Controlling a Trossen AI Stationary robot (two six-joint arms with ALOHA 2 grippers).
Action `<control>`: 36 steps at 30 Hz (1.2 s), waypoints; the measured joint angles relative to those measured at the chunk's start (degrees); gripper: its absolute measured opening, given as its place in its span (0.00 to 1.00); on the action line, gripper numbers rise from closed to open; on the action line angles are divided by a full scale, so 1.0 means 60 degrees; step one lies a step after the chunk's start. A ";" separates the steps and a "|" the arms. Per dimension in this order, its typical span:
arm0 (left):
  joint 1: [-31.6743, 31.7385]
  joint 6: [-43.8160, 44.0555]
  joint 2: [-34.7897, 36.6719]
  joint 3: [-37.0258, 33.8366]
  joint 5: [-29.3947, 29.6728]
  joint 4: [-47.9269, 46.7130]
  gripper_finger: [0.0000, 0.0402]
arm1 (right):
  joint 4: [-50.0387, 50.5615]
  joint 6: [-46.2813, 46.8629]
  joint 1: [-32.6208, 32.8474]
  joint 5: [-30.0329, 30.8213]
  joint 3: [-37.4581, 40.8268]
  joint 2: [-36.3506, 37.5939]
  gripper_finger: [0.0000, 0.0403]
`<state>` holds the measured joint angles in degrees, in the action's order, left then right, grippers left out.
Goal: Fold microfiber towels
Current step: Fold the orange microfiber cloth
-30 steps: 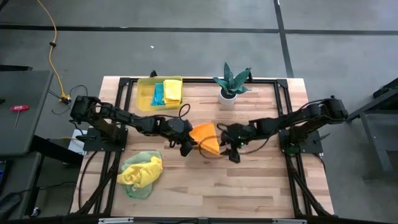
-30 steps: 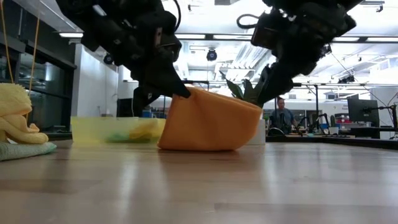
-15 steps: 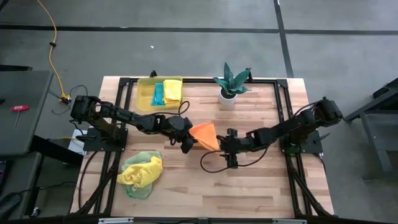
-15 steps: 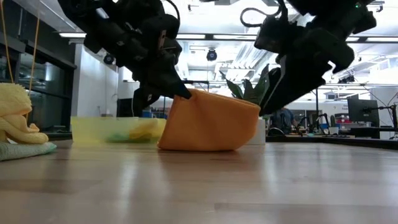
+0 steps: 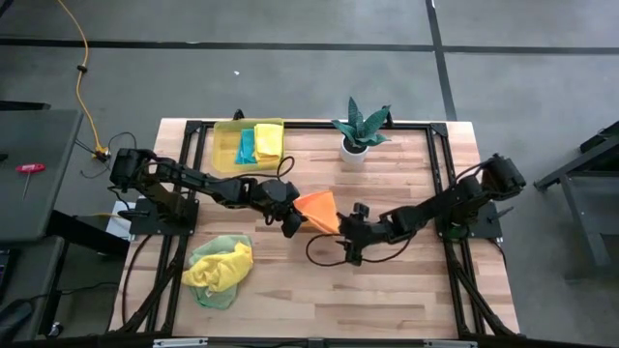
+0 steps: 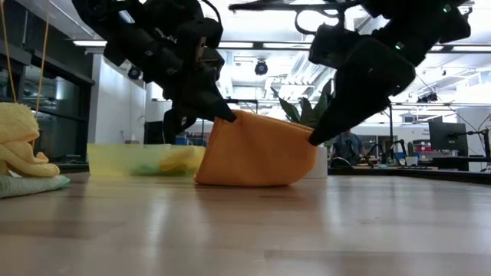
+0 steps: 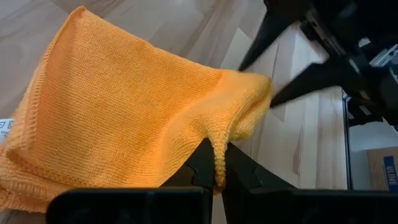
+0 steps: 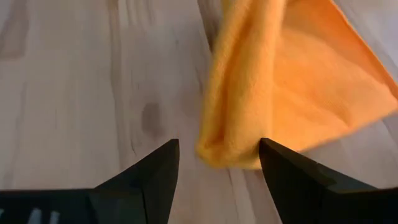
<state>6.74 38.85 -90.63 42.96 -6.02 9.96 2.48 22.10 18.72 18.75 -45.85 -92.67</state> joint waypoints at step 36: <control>-0.0913 0.1189 0.0106 0.0004 -0.1289 -0.0133 0.00 | 0.2680 -0.0001 -0.0883 -0.2786 -0.1849 -0.0353 0.01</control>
<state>1.27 45.98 -90.00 42.98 -13.75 9.15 18.57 22.09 13.43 2.03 -56.95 -94.79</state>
